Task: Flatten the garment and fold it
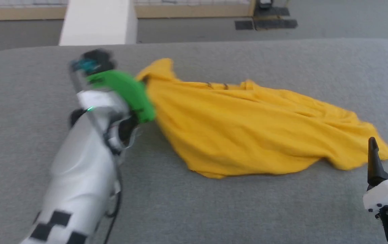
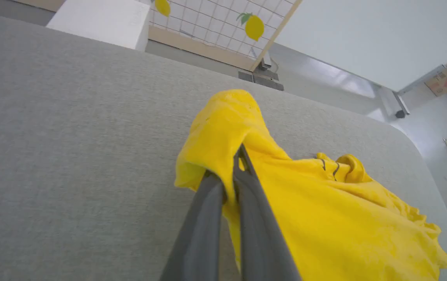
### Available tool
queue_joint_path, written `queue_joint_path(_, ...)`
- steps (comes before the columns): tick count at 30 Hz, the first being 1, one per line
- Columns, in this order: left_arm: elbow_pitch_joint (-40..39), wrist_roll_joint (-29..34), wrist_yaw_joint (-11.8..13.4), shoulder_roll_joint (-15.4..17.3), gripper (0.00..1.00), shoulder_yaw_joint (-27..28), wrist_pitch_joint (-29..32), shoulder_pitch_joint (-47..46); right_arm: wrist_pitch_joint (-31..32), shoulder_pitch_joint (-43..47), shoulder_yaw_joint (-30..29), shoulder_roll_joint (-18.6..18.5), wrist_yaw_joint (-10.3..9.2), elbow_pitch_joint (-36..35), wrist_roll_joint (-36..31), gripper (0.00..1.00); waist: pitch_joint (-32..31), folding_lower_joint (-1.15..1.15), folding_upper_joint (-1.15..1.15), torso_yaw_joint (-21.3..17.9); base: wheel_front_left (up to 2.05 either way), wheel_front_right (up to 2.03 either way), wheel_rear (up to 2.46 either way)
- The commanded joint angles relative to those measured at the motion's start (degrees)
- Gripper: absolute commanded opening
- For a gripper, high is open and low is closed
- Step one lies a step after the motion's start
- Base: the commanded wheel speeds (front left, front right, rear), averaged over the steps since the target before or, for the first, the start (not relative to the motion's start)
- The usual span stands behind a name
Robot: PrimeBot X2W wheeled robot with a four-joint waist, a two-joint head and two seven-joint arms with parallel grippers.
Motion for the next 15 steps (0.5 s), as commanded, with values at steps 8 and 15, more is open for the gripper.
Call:
queue_joint_path(8,-9.90,-5.32,10.26,7.31,0.00,10.26,-2.60,22.87,0.69,2.16,1.03,0.05,-0.08,-0.41,0.34,1.00,-5.49,0.00,0.00,8.06,0.00,0.00,0.00)
queue_joint_path(15,-18.33,-9.95,11.03,4.83,0.95,12.00,-1.08,33.69,0.88,2.05,1.86,0.05,-0.08,0.03,0.62,1.00,-5.28,0.00,0.00,8.92,0.00,0.00,0.00)
